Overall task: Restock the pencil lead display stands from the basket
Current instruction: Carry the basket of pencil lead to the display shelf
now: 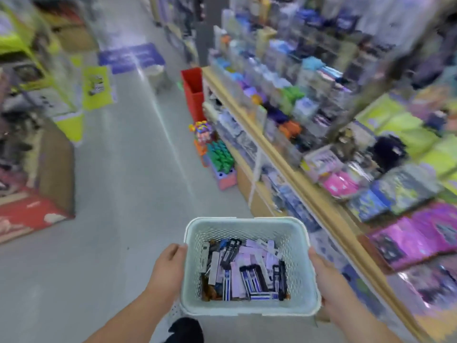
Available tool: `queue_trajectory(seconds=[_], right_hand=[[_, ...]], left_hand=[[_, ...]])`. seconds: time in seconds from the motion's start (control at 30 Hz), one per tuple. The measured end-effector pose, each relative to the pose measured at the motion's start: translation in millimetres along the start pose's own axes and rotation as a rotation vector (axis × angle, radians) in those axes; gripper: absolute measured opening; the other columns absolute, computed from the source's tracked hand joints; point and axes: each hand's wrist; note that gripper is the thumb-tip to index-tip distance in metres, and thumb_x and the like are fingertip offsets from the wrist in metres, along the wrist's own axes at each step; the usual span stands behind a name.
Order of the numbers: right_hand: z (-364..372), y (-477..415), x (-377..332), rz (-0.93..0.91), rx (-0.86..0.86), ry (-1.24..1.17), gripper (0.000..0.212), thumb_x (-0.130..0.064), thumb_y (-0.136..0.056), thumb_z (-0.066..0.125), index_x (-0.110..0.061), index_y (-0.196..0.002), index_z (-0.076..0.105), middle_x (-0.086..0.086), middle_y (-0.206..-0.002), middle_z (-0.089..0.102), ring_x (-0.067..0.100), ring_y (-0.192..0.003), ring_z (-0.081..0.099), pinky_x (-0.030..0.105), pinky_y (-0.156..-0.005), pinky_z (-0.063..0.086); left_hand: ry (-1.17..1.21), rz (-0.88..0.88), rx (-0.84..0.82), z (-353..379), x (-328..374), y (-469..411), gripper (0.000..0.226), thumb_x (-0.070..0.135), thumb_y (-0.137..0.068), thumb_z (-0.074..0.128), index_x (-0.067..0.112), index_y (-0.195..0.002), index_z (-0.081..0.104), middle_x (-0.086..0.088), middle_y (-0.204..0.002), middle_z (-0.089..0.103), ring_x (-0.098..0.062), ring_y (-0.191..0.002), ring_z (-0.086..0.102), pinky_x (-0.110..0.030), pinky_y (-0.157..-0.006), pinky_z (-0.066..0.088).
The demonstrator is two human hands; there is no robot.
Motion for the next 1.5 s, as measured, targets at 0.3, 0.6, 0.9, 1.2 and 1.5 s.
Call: queue_trajectory(seconds=[0.3,0.6,0.9,1.2,1.5], right_hand=[[236,-44,-117,-0.061,-0.144,0.040,0.031,-0.034,-0.107,0.044,-0.019,-0.106,0.072,0.000,-0.093,0.079,0.016,-0.085,0.075,0.038,-0.081,0.055],[411,-132,-216,-0.053,-0.220,0.077,0.036,-0.044,-0.104,0.048,-0.018,-0.113,0.072,0.007,-0.105,0.078,0.024,-0.096,0.075,0.045,-0.087,0.058],[536,-289,-331,-0.049,-0.210,0.150,0.042,-0.048,-0.103,0.051,-0.015,-0.118,0.071,0.012,-0.107,0.077,0.035,-0.100,0.073,0.061,-0.096,0.053],[667,-419,-475,-0.119,-0.322,0.194,0.037,-0.044,-0.103,0.054,-0.015,-0.114,0.074,0.011,-0.110,0.076,0.033,-0.108,0.071,0.060,-0.101,0.051],[829,-550,-569,-0.105,-0.296,0.196,0.046,-0.050,-0.098,0.056,-0.012,-0.119,0.070,0.014,-0.110,0.076,0.037,-0.103,0.072,0.057,-0.094,0.054]], left_hand=[[0.174,-0.030,0.142,-176,35,-134,0.028,0.029,-0.105,0.043,0.013,-0.097,0.065,-0.010,-0.092,0.068,-0.020,-0.079,0.061,-0.028,-0.062,0.042],[0.230,-0.071,0.155,-296,79,-278,0.027,0.029,-0.103,0.047,0.017,-0.082,0.058,-0.003,-0.071,0.056,-0.018,-0.064,0.051,-0.029,-0.059,0.039],[0.291,-0.116,0.197,-338,153,-441,0.024,0.028,-0.104,0.049,0.014,-0.088,0.062,0.009,-0.056,0.057,-0.015,-0.058,0.051,-0.029,-0.057,0.041],[0.378,-0.124,0.317,-385,255,-594,0.026,0.022,-0.104,0.049,0.005,-0.089,0.062,0.001,-0.062,0.059,-0.018,-0.062,0.055,-0.033,-0.061,0.044],[0.449,-0.128,0.337,-467,333,-808,0.027,0.022,-0.103,0.050,0.002,-0.097,0.066,-0.005,-0.073,0.064,-0.019,-0.063,0.057,-0.030,-0.058,0.041]])
Point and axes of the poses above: each hand's wrist, its own y-axis away from the middle knuckle, its own z-axis out of the palm, x = y × z
